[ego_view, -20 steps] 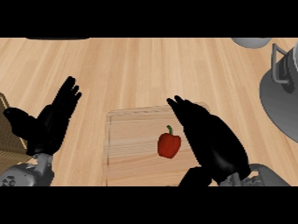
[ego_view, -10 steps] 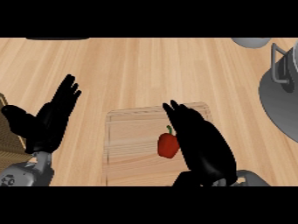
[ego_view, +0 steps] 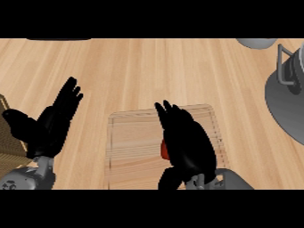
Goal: Pick the bell pepper from the cutting board and place it in the pot
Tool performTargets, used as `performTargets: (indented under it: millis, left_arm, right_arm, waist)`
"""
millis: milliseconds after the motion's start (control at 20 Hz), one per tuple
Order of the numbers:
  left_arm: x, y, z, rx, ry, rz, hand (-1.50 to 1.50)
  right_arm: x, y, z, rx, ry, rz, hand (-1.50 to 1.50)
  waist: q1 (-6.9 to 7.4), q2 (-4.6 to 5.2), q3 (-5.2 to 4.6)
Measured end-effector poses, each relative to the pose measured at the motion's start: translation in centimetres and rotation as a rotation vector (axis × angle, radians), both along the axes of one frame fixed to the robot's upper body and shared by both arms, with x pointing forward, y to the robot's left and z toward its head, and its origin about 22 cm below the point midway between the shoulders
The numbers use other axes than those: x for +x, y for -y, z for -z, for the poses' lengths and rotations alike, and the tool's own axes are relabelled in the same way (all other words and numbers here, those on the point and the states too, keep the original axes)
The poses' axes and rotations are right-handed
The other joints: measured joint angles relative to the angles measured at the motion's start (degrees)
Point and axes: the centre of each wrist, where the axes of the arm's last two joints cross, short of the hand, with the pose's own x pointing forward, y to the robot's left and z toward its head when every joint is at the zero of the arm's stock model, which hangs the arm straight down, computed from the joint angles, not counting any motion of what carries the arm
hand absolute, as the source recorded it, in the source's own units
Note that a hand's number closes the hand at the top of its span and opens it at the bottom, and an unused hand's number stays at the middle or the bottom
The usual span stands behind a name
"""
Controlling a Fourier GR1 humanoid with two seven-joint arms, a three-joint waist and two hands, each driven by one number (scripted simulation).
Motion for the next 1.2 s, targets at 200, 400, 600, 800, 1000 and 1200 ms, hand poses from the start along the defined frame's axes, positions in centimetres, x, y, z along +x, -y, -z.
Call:
performTargets:
  millis: [200, 400, 600, 800, 1000, 1200]
  left_arm:
    - [0.3, -0.4, 0.3, 0.003, 0.005, 0.002, 0.0]
    - [0.6, -0.7, 0.1, 0.001, 0.005, 0.0, 0.0]
    - [0.3, -0.7, 0.1, 0.002, 0.003, 0.006, 0.0]
    - [0.4, -0.1, 0.0, 0.0, 0.003, 0.004, 0.0]
    - [-0.2, -0.4, 0.3, -0.001, 0.001, 0.011, 0.0]
    - [0.2, -0.6, 0.2, -0.011, 0.0, 0.008, 0.0]
  right_arm:
    - [0.9, -0.4, 1.4, -0.044, -0.024, 0.037, -1.5]
    - [1.4, -0.5, 2.7, -0.084, -0.043, 0.06, -1.5]
    - [2.4, -0.5, 3.9, -0.116, -0.074, 0.069, -1.5]
    - [2.8, -1.0, 5.4, -0.17, -0.11, 0.071, -1.5]
    - [3.9, -0.6, 6.1, -0.201, -0.14, 0.087, -1.5]
    - [3.8, -0.6, 6.8, -0.218, -0.163, 0.086, -1.5]
  waist:
    - [-0.02, 0.05, -0.01]
    - [-0.02, 0.06, 0.01]
    - [0.09, 0.07, 0.02]
    - [0.13, 0.08, 0.02]
    - [0.18, 0.06, 0.02]
    - [0.06, 0.07, 0.03]
